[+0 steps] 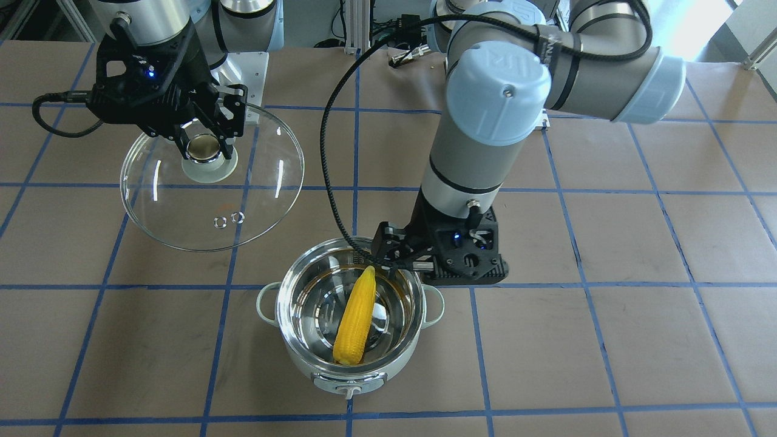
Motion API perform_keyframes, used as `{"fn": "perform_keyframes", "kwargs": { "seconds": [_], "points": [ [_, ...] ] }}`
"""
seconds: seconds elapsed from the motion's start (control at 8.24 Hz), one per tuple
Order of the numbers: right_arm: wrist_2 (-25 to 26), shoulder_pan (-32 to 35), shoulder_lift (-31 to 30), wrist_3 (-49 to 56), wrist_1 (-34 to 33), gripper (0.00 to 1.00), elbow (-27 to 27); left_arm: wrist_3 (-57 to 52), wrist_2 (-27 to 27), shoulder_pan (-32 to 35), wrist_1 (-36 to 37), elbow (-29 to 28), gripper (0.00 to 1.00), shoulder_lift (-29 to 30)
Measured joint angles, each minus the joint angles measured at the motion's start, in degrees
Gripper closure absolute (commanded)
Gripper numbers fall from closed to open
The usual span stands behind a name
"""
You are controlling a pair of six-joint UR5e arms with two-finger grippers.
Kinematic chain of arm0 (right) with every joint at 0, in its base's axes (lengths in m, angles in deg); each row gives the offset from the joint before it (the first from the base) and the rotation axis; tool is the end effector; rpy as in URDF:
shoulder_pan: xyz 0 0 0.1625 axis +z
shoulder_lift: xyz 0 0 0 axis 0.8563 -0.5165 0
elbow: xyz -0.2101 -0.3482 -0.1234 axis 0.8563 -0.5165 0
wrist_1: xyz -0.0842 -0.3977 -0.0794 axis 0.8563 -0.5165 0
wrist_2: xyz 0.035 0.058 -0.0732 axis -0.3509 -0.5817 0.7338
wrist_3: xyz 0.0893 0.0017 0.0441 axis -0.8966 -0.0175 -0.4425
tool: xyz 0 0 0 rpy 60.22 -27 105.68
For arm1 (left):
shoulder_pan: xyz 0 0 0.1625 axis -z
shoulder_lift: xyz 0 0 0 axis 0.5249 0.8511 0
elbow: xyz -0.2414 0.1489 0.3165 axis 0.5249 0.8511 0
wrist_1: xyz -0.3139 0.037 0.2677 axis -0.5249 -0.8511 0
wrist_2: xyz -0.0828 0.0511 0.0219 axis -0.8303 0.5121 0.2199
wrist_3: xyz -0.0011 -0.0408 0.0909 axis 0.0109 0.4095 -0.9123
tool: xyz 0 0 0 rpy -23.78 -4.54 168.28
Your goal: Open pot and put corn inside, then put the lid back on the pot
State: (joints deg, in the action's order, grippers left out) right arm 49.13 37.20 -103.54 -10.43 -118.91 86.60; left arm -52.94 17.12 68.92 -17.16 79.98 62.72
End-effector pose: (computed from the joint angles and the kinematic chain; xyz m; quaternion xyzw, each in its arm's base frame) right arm 0.1882 -0.5030 0.5286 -0.0030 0.9996 -0.0264 0.0047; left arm -0.2572 -0.6165 0.4347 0.0428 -0.9965 0.0559 0.0455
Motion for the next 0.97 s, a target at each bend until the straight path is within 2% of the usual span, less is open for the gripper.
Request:
{"fn": "perform_keyframes", "kwargs": {
  "seconds": [0.49, 0.73, 0.97],
  "points": [
    [-0.1, 7.3, 8.6, -13.9, -11.3, 0.95, -1.4, -2.1, 0.7, -10.6, -17.9, 0.0, 0.0, -10.8],
    [0.0, 13.0, 14.9, -23.9, -17.9, 0.97, -2.8, -4.3, 2.2, -13.5, -21.7, 0.0, 0.0, -14.7],
    [0.0, 14.7, 19.2, -26.8, -21.1, 1.0, -3.6, -4.8, 4.0, -13.9, -22.2, 0.3, 0.0, -17.4]
  ]
}}
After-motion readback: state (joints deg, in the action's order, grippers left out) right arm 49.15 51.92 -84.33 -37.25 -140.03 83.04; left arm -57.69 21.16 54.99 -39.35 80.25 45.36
